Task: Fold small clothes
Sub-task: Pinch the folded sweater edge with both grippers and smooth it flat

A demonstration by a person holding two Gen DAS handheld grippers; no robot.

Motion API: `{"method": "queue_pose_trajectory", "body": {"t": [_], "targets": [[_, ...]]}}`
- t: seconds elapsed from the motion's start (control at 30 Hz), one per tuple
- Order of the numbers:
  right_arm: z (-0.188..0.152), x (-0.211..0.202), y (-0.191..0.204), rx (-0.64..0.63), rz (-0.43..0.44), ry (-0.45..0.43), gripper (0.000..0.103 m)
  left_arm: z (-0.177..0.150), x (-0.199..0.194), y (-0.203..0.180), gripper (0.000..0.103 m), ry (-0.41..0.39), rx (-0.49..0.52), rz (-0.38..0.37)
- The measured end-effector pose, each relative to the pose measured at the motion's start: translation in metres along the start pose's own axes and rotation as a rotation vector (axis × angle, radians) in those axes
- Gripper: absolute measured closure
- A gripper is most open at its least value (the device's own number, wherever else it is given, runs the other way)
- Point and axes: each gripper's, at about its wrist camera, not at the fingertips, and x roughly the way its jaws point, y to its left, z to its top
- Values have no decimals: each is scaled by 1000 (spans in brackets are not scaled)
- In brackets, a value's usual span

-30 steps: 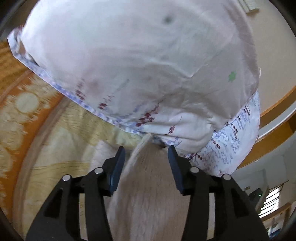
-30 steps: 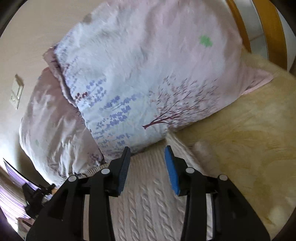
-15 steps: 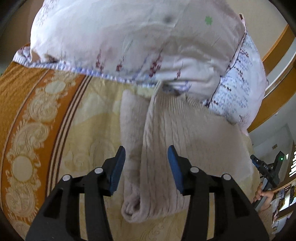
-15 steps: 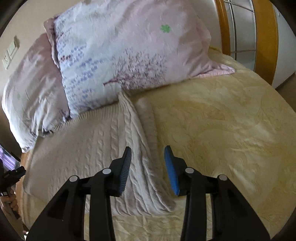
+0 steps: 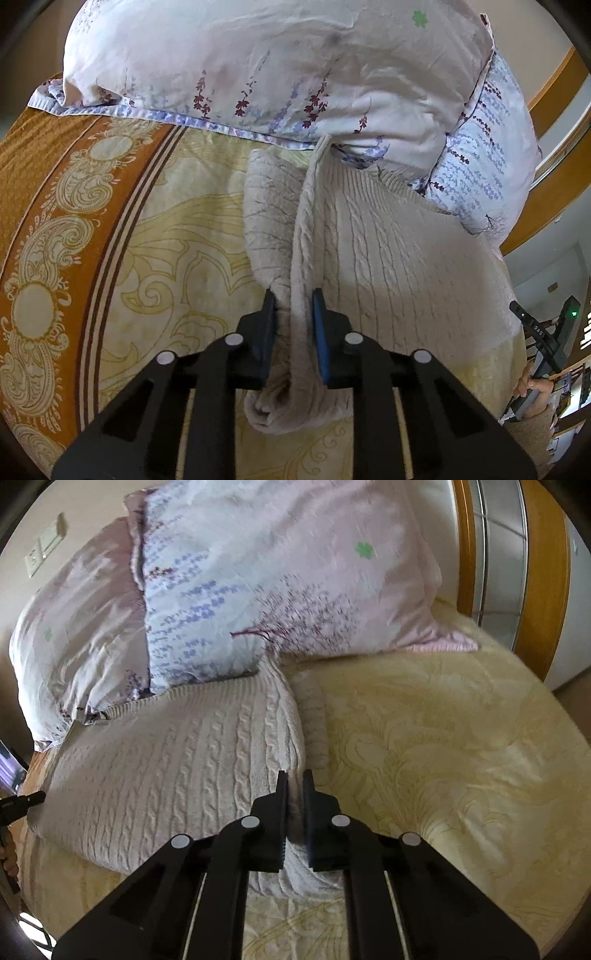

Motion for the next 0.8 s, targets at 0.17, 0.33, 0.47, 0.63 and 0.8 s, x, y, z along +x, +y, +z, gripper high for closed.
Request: {"method": "queue_pose_trajectory", "body": {"t": [0.17, 0.33, 0.47, 0.63, 0.8], "targets": [[-2, -12, 9, -38, -30, -31, 95, -1, -2, -3, 85, -7, 15, 7], [-8, -11, 6, -30, -49, -6, 95, -4, -5, -2, 85, -10, 15, -14], [-16, -1, -5, 23, -70, 51, 95, -6, -7, 1, 86, -14, 12, -36], [-14, 1, -4, 52, -34, 39, 95, -11, -13, 3, 88, -23, 15, -59], [-17, 5, -12, 62, -51, 66, 95, -20, -18, 5, 88, -32, 23, -77]]}}
